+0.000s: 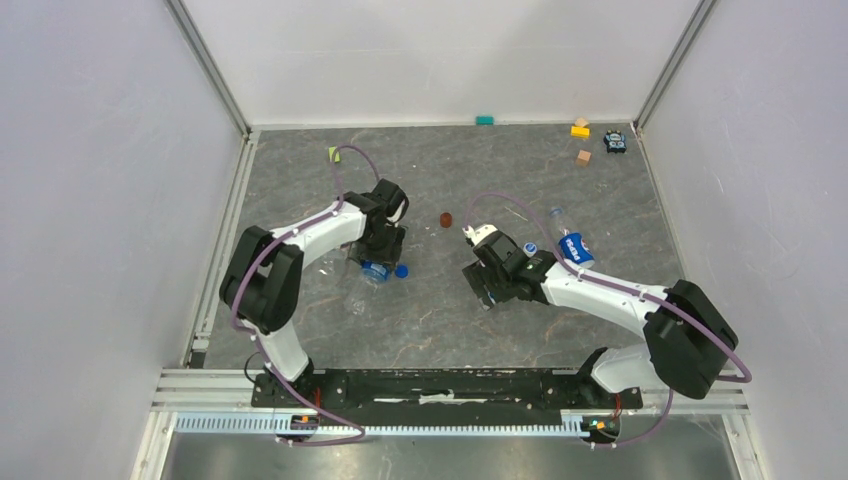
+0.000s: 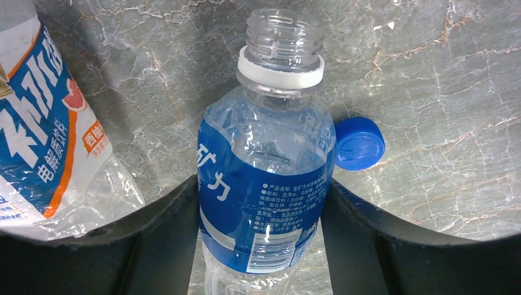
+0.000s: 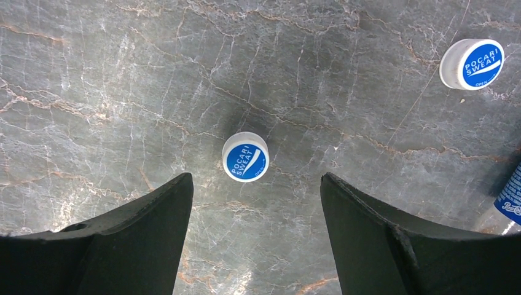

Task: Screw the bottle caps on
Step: Pick up the plastic bottle at the center of the board.

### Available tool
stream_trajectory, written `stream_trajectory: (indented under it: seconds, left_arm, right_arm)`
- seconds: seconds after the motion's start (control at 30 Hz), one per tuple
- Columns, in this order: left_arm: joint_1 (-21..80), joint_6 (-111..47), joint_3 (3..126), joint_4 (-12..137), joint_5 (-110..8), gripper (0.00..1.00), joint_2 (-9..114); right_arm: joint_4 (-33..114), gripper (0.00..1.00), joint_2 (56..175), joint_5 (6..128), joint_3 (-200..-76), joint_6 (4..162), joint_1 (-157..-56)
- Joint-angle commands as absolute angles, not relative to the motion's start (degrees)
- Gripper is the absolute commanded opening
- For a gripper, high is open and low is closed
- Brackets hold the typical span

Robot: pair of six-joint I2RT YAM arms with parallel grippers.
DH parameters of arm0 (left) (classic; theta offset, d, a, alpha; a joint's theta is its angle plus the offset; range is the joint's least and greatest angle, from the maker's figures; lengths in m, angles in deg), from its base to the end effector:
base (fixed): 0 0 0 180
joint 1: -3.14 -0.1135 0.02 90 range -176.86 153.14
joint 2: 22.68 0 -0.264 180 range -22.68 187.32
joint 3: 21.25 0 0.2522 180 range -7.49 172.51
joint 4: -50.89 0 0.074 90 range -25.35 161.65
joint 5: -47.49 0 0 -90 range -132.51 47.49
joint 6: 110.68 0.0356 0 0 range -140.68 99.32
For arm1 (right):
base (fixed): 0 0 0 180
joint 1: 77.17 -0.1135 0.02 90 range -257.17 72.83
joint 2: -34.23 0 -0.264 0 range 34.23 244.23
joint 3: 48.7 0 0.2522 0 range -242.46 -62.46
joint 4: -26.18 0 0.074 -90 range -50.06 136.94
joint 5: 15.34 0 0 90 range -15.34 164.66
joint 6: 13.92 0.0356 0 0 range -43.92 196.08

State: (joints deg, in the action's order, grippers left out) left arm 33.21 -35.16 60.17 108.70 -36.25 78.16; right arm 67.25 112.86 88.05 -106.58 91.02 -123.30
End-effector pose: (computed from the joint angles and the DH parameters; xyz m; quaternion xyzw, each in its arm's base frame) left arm 0.2890 -0.1628 0.1823 0.1286 0.9840 0.0081 0.1233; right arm 0.1827 0.1782 0.1872 -0.2316 0.9355 0.0254 0.2657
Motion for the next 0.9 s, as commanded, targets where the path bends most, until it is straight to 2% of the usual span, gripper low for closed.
stream_trajectory:
  seconds: [0.0, 0.13, 0.37, 0.57, 0.63, 0.7, 0.87]
  left_arm:
    - [33.64, -34.04, 61.30, 107.59, -35.40, 0.65, 75.37]
    - [33.73, -33.61, 59.31, 105.38, -36.12, 0.54, 68.88]
    - [33.73, -31.69, 51.54, 94.93, -41.10, 0.45, 50.03]
    - [33.73, -28.92, 42.66, 84.42, -43.91, 0.43, 32.49]
    - [33.73, -28.29, 40.02, 81.58, -45.41, 0.39, 27.15]
    - [33.73, -27.36, 37.57, 79.64, -47.13, 0.37, 23.17]
    - [33.75, -24.47, 33.42, 77.31, -48.64, 0.36, 16.07]
  right_arm:
    - [65.34, 0.82, 111.29, 88.64, -106.07, 90.87, -123.67]
    - [64.91, 0.82, 110.45, 88.66, -106.06, 90.92, -123.66]
    - [64.13, 0.82, 108.15, 88.60, -106.18, 90.68, -123.66]
    - [64.02, 0.82, 106.75, 88.81, -106.31, 90.37, -123.66]
    - [64.26, 0.82, 106.95, 89.02, -106.35, 90.23, -123.66]
    - [64.83, 0.81, 107.47, 89.48, -106.66, 90.16, -121.61]
    - [65.70, 0.77, 108.45, 89.81, -107.31, 89.95, -123.66]
